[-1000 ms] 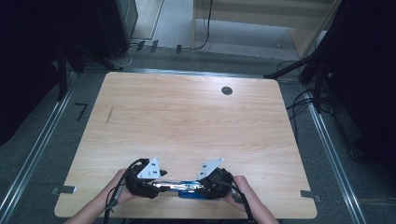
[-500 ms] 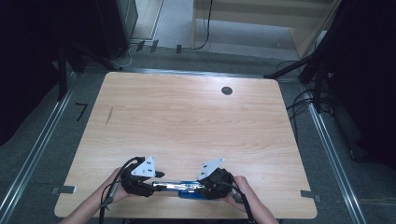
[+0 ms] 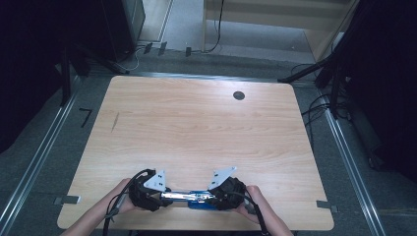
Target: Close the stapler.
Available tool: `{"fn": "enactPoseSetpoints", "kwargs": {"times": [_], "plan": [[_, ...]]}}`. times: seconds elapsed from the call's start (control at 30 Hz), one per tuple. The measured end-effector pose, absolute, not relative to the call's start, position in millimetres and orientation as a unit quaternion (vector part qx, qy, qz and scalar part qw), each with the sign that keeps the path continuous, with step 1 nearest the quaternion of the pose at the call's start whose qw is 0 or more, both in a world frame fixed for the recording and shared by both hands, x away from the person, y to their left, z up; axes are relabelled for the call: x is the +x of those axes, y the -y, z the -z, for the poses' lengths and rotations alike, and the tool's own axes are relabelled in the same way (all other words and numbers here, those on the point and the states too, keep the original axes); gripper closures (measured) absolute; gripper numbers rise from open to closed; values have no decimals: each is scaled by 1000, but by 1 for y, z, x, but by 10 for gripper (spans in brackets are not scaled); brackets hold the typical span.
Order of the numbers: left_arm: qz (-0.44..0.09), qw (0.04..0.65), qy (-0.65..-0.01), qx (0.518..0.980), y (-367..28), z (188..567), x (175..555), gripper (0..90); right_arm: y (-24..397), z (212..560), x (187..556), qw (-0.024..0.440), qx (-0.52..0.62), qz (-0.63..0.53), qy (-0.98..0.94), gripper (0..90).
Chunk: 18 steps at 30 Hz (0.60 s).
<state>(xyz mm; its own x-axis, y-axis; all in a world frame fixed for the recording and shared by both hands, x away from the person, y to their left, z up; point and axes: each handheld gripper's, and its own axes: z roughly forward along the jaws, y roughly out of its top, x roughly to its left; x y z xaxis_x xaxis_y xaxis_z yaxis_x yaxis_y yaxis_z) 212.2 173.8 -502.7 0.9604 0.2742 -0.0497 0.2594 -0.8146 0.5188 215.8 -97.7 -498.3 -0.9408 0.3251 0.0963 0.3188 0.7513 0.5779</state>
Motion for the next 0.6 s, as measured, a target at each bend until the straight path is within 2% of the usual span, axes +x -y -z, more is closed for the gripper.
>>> {"fn": "enactPoseSetpoints", "kwargs": {"times": [0.6], "plan": [[-21, 294, -128, 947, -178, 489, 209, 609, 99, 500, 216, 3, 177, -314, -933, 667]]}}
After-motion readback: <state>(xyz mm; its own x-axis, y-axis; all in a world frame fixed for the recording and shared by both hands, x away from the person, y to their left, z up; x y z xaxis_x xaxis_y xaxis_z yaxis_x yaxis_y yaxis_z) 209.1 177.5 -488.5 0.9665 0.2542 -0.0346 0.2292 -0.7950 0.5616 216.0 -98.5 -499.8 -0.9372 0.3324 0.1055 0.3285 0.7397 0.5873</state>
